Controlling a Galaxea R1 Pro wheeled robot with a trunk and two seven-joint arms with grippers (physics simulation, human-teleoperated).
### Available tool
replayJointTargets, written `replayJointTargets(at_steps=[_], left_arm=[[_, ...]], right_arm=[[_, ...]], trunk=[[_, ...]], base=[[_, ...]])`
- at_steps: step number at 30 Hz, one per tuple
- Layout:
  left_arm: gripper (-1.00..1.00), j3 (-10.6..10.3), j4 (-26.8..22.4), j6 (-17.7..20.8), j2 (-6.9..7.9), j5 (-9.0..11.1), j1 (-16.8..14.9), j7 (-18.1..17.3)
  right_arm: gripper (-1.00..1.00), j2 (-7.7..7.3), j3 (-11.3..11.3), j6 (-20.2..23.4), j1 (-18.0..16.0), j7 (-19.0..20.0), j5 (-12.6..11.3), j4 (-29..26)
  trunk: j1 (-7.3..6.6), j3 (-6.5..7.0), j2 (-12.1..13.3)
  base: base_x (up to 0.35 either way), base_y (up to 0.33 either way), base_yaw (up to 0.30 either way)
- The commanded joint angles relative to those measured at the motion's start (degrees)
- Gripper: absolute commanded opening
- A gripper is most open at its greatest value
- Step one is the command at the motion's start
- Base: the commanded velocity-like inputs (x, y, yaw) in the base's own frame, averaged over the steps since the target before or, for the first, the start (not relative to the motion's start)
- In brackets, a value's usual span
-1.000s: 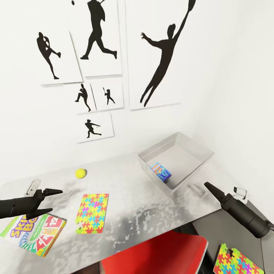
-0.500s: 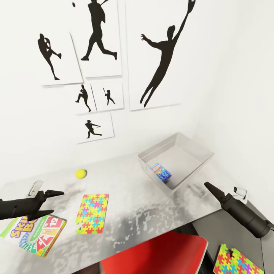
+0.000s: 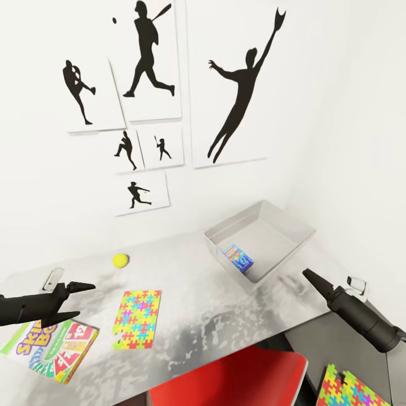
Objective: Put all the toys in the child's room - the three board games (two on the bed and one on the table), the two jigsaw puzzles on the table, and the tennis ball on the table - inside the toy box on the table in the child's room.
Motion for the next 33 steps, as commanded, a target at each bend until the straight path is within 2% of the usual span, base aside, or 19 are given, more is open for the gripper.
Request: replayJointTargets(at_steps=[1, 21, 33], left_arm=[[1.00, 0.02, -0.02, 0.12, 0.01, 0.55, -0.05, 0.60], [1.00, 0.05, -0.01, 0.12, -0.08, 0.55, -0.05, 0.61], [1.00, 0.08, -0.01, 0.12, -0.17, 0.55, -0.05, 0.60]], right_arm=[[1.00, 0.00, -0.03, 0.25, -0.05, 0.07, -0.19, 0.00], [1.00, 0.06, -0.01, -0.09, -0.05, 0.11, -0.19, 0.00], [1.00, 0.06, -0.01, -0.15, -0.05, 0.19, -0.19, 0.00]], trunk=[[0.04, -0.01, -0.11], [0.04, 1.87, -0.11], [0.04, 3.00, -0.11]], base=[[0.000, 0.000, 0.000], [0.000, 0.000, 0.002], [0.000, 0.000, 0.076]])
